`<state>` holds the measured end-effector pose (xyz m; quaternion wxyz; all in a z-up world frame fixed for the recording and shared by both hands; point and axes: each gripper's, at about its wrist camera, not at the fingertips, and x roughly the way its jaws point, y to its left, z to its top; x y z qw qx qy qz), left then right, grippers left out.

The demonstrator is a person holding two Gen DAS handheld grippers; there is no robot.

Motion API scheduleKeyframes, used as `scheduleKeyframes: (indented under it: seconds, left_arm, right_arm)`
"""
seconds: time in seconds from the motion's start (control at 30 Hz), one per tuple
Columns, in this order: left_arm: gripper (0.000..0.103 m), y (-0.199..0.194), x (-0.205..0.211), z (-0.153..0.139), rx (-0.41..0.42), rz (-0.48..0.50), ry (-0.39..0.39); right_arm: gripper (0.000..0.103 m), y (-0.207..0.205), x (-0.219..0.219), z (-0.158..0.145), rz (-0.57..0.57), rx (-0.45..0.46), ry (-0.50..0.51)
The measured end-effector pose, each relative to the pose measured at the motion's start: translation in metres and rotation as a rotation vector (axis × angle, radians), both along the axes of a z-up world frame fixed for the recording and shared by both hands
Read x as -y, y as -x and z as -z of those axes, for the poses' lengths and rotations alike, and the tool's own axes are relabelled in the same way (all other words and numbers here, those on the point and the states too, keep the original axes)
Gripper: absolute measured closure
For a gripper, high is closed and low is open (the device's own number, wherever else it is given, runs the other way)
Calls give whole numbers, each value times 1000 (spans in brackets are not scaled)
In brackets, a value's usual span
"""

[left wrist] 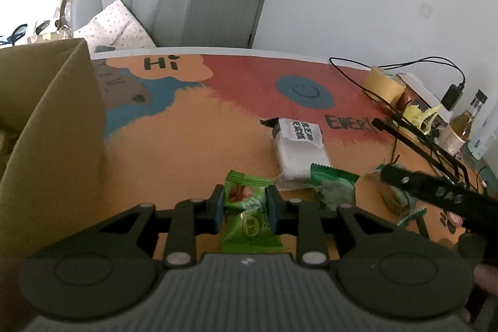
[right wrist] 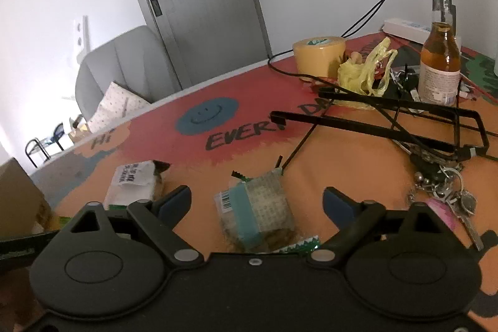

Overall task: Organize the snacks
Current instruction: 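Grasp the light-green packet with the left tool while the right tool grasps the clear teal-banded packet, then lift both held packets and carry them over the cardboard box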

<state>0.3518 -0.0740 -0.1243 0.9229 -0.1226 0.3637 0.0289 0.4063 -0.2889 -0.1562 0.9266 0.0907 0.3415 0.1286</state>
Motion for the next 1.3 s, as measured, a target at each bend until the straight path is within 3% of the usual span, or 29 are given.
scheduleKeyframes:
  seconds: [0.07, 0.1, 0.17, 0.23, 0.37, 1.3]
  left_arm:
    - [76, 1, 0, 0, 1, 3, 2]
    - [76, 2, 0, -1, 1, 4, 1]
    - [76, 4, 0, -2, 2, 5, 3]
    - [76, 8, 1, -5, 6, 9, 3]
    - [76, 20, 1, -12, 24, 12, 2]
    - [76, 99, -34, -85, 188, -42, 4]
  right_arm:
    - [31, 2, -7, 1, -6, 7, 67]
    - [39, 5, -11, 1, -5, 13, 106]
    - [51, 10, -12, 1, 1, 17, 133]
    - [56, 14, -8, -1, 2, 14, 117]
    - [57, 29, 0, -5, 4, 8, 30]
    - [57, 106, -33, -74, -41, 140, -29]
